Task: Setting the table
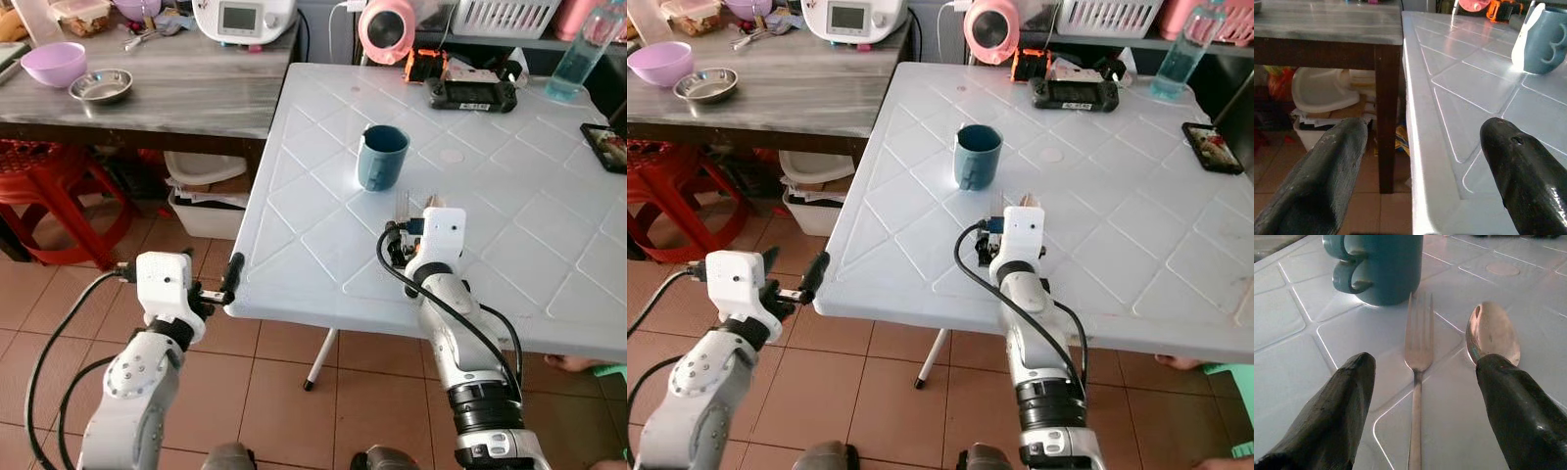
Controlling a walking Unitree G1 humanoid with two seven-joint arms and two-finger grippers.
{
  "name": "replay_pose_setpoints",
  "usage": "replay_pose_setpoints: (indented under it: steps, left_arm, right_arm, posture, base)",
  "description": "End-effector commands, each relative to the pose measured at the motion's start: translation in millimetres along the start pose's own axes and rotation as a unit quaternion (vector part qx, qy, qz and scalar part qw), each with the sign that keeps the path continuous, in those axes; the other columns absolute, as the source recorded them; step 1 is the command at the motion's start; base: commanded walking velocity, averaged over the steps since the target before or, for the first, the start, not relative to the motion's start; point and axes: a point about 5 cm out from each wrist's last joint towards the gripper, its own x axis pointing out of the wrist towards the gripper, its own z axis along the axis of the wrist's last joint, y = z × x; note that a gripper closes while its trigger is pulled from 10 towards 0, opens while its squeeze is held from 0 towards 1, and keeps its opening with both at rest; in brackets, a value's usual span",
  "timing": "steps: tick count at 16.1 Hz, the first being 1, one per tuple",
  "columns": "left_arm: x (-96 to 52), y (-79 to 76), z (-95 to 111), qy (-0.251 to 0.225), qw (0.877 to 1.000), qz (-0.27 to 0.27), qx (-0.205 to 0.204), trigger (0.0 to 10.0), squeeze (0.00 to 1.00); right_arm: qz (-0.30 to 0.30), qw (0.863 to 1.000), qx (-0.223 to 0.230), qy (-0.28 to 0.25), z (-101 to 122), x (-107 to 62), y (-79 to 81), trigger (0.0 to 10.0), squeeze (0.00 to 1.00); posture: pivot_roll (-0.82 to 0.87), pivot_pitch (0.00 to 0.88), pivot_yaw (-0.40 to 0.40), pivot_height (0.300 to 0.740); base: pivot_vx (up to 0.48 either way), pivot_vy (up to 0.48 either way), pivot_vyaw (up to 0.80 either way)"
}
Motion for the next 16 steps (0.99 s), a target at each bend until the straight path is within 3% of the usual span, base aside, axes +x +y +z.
replay_pose_setpoints:
  steps: [1, 9, 10, 11, 16]
  left_arm:
    - [-3.9, 7.2, 3, 0.002, 1.000, 0.008, 0.012, 10.0, 0.00]
    - [-5.0, 4.8, 5, 0.005, 1.000, 0.004, 0.020, 10.0, 0.00]
    - [-4.7, 5.6, 5, 0.005, 1.000, 0.004, 0.020, 10.0, 0.00]
    - [-4.5, 6.4, 5, 0.006, 1.000, 0.005, 0.022, 10.0, 0.00]
    - [-5.2, 8.1, 2, 0.019, 0.999, 0.014, 0.028, 10.0, 0.00]
  right_arm:
    - [0.003, 1.000, 0.013, 0.013, -3, 0.0, -0.8, 10.0, 0.00]
    - [0.029, 0.998, 0.015, 0.044, -9, 8.6, -3.0, 10.0, 0.00]
    - [0.034, 0.998, 0.016, 0.044, -8, 9.3, -1.5, 7.8, 0.00]
    - [0.040, 0.998, 0.017, 0.038, -6, 10.3, 1.3, 0.0, 0.00]
    - [0.057, 0.996, 0.027, 0.071, -14, 11.1, -2.7, 0.0, 0.00]
  posture:
    - [0.08, 0.094, 0.017, 0.740]
    - [0.08, 0.106, 0.031, 0.740]
    - [0.08, 0.108, 0.037, 0.740]
    - [0.08, 0.111, 0.038, 0.740]
    - [0.08, 0.114, 0.034, 0.740]
  base:
    - [0.000, 0.000, 0.00]
    - [0.000, 0.000, 0.00]
    - [0.000, 0.000, 0.00]
    - [0.000, 0.000, 0.00]
    - [0.000, 0.000, 0.00]
